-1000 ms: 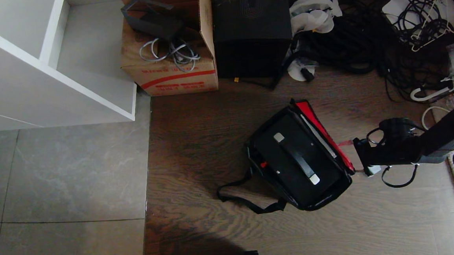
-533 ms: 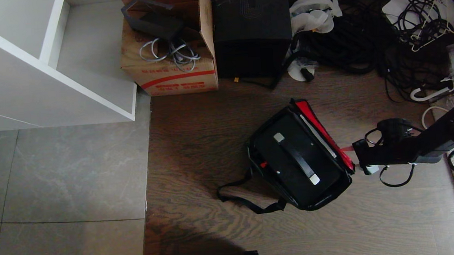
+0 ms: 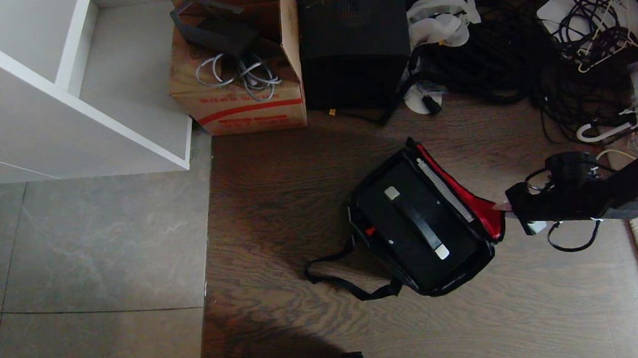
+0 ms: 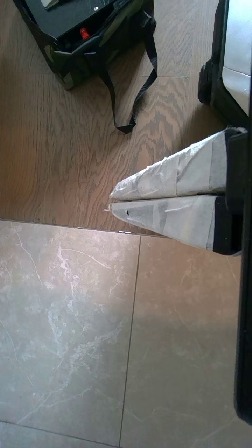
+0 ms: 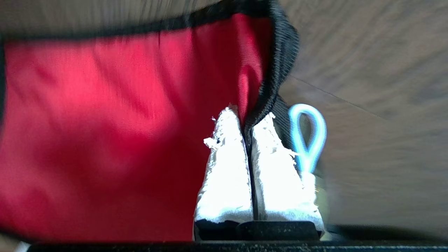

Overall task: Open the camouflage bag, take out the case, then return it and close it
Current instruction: Close the top of the storage box

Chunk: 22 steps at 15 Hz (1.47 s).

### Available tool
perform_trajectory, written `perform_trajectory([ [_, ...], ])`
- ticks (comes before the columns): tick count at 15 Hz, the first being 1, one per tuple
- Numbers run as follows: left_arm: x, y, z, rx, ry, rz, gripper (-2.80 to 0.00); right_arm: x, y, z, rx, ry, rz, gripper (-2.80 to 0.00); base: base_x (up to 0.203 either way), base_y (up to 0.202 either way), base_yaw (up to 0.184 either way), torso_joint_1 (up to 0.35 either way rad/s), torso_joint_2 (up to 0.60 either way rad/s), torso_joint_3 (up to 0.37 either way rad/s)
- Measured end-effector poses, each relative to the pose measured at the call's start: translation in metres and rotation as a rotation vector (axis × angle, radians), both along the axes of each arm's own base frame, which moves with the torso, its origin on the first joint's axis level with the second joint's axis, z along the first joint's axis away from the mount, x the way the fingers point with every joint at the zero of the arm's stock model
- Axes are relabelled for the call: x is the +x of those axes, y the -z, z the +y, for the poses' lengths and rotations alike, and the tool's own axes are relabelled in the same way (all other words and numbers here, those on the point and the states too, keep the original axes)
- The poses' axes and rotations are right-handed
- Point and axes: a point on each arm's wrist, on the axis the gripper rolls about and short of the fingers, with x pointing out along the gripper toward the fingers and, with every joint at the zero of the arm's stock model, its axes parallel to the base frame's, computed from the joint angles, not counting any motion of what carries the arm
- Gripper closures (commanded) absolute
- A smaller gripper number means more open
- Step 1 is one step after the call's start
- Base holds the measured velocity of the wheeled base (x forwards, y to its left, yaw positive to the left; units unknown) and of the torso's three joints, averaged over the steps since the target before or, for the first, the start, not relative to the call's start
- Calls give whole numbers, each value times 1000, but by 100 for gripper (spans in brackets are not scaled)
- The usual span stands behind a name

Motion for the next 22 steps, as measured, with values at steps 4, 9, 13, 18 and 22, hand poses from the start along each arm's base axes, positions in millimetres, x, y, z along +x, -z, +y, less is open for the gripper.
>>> perform_trajectory([
  [4, 0, 0, 0, 0, 0, 0, 0, -47, -13, 11, -214, -170, -4, 0, 0, 0, 0, 0, 0, 0],
  [9, 0, 0, 0, 0, 0, 0, 0, -104, -25, 27, -578, -470, -97, 0, 0, 0, 0, 0, 0, 0],
  [13, 0, 0, 0, -1, 0, 0, 0, -121, -34, 35, -798, -569, -261, 0, 0, 0, 0, 0, 0, 0],
  [18, 0, 0, 0, 0, 0, 0, 0, -137, -32, 55, -911, -678, -356, 0, 0, 0, 0, 0, 0, 0],
  [22, 0, 0, 0, 0, 0, 0, 0, -143, -33, 69, -907, -719, -420, -280, 0, 0, 0, 0, 0, 0],
])
